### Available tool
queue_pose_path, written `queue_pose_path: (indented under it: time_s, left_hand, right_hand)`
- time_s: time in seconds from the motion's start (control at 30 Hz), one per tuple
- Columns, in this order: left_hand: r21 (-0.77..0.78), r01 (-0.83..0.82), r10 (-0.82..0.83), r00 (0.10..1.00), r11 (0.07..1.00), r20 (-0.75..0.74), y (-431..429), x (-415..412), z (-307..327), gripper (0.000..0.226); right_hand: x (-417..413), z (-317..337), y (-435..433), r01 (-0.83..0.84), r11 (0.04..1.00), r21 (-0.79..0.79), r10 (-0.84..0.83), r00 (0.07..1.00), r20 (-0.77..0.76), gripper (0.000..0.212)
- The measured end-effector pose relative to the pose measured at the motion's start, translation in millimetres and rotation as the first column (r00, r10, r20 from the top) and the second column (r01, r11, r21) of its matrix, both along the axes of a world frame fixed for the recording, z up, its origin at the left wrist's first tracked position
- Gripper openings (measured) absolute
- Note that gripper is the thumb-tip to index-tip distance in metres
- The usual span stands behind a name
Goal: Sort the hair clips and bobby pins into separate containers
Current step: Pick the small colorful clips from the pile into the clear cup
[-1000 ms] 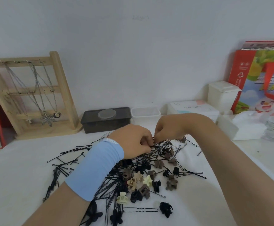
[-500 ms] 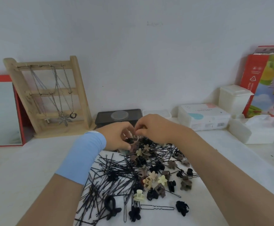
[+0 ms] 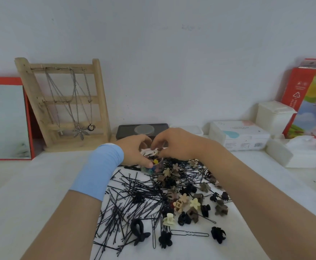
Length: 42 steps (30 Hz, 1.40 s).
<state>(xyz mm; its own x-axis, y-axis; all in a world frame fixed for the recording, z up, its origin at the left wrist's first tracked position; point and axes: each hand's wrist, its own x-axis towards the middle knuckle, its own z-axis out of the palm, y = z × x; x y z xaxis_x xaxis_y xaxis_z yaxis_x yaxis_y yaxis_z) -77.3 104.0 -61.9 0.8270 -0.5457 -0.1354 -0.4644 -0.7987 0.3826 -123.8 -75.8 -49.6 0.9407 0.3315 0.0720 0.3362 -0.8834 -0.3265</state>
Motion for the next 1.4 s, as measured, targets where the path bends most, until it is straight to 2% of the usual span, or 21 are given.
queue_pose_path:
  time_s: [0.07, 0.17, 0.27, 0.37, 0.43, 0.53, 0.6, 0.67, 0.77, 0.93, 1.03, 1.2, 1.3, 1.4]
  left_hand:
    - [0.019, -0.01, 0.009, 0.998, 1.0, 0.069, -4, -8, 6, 0.074]
    - [0.002, 0.048, -0.048, 0.986, 0.999, 0.159, -18, -27, 14, 0.038]
    - [-0.011, 0.157, -0.156, 0.987, 0.988, 0.021, -30, -50, 13, 0.02]
    - [0.011, 0.214, -0.212, 0.974, 0.977, -0.077, -32, -71, 2, 0.023]
    - [0.048, 0.25, -0.248, 0.968, 0.967, -0.049, -30, -78, -5, 0.023]
    - [0.075, 0.253, -0.254, 0.967, 0.965, 0.009, -24, -78, -4, 0.015]
    - [0.128, 0.227, -0.233, 0.972, 0.965, 0.032, -20, -76, 1, 0.016]
    - [0.178, 0.213, -0.223, 0.974, 0.961, 0.039, -20, -74, 3, 0.016]
    - [0.173, 0.211, -0.222, 0.974, 0.962, 0.047, -23, -73, 4, 0.014]
    - [0.126, 0.265, -0.267, 0.964, 0.956, -0.004, -34, -78, 1, 0.016]
    - [0.192, 0.296, -0.301, 0.953, 0.936, 0.001, -43, -82, -7, 0.022]
    - [0.266, 0.325, -0.35, 0.936, 0.907, 0.049, -49, -81, -13, 0.016]
    - [0.221, 0.328, -0.351, 0.934, 0.918, 0.07, -49, -83, -10, 0.015]
    - [0.044, 0.267, -0.27, 0.959, 0.963, 0.082, -42, -81, 1, 0.011]
  right_hand:
    - [-14, 4, -13, 0.036, 0.999, 0.038, -0.036, 0.999, -0.009, 0.013]
    - [-42, 9, -27, 0.029, 1.0, 0.01, -0.028, 0.99, -0.142, 0.009]
    - [-66, 4, -28, -0.007, 0.998, -0.069, -0.016, 0.945, -0.326, 0.016]
    - [-77, -4, -26, 0.008, 0.996, -0.092, -0.043, 0.923, -0.383, 0.026]
    - [-79, -3, -28, 0.028, 0.994, -0.104, -0.065, 0.925, -0.375, 0.021]
    - [-76, 2, -36, 0.059, 0.984, -0.166, -0.101, 0.961, -0.259, 0.011]
    - [-75, 2, -38, 0.089, 0.981, -0.174, -0.125, 0.97, -0.21, 0.015]
    - [-77, 1, -32, 0.066, 0.992, -0.104, -0.09, 0.965, -0.246, 0.014]
    - [-82, -5, -20, -0.003, 0.995, -0.096, -0.03, 0.941, -0.336, 0.029]
    - [-70, -7, -40, 0.075, 0.987, -0.14, -0.103, 0.973, -0.206, 0.008]
    - [-66, -7, -53, 0.145, 0.975, -0.17, -0.171, 0.974, -0.148, 0.006]
    - [-62, -4, -67, 0.183, 0.981, -0.061, -0.19, 0.973, -0.129, 0.01]
    - [-61, -3, -74, 0.202, 0.977, -0.065, -0.209, 0.968, -0.137, 0.011]
    - [-66, 2, -83, 0.198, 0.975, -0.103, -0.218, 0.94, -0.261, 0.013]
